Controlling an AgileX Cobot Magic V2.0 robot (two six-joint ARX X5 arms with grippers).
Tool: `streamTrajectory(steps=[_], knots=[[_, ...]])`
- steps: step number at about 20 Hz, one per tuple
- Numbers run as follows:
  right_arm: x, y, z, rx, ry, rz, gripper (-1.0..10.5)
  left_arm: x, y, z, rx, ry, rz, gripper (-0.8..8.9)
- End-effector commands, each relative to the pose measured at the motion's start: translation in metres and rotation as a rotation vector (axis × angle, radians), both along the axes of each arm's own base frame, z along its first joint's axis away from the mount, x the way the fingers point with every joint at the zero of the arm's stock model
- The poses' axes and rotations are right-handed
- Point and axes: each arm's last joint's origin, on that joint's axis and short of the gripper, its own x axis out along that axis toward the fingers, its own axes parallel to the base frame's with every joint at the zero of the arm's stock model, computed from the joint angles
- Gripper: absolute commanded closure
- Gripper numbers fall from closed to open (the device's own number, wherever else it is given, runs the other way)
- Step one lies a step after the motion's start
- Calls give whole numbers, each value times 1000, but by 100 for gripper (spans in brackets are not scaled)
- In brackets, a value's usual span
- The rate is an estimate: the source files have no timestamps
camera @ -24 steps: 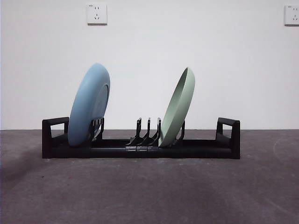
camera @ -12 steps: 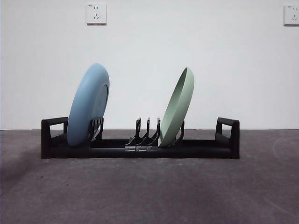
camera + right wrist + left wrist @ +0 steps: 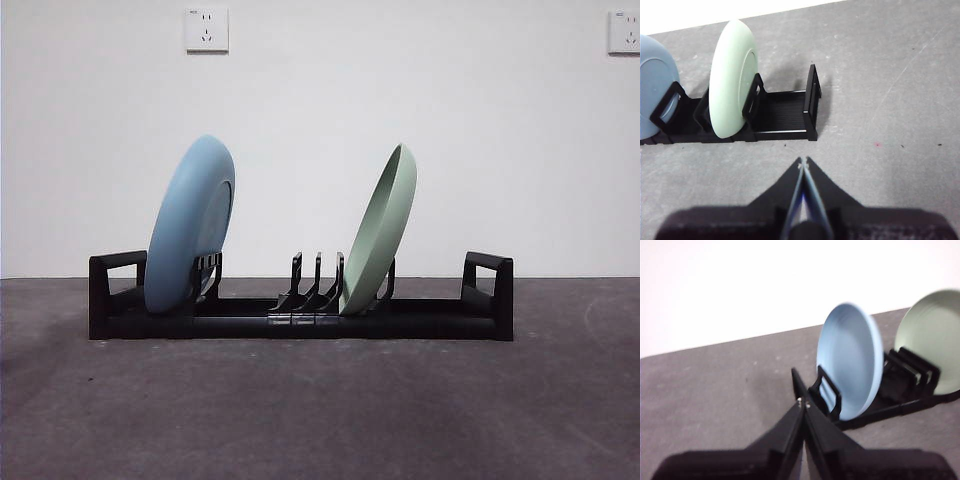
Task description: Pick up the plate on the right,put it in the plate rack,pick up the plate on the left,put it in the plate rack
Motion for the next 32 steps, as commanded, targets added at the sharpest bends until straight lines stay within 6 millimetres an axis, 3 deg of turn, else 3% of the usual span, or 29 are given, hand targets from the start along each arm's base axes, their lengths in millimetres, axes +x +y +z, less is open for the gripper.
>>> streamTrajectory(steps=[1,4,9,27,32], knots=[[0,0,-1,8,-1,-6,946,3,2,-27,-18,0,24,816],[0,0,-1,8,-1,-6,946,4,4,-55,-21,26,49,816],[0,0,-1,8,-1,-6,946,6,3,-80,-17,83,52,816],[0,0,-1,7,0,-7,946,7,3,-79,-35,81,51,816],[-7,-10,1,-218,-114,5,946,7,3,-79,-35,80,51,816]])
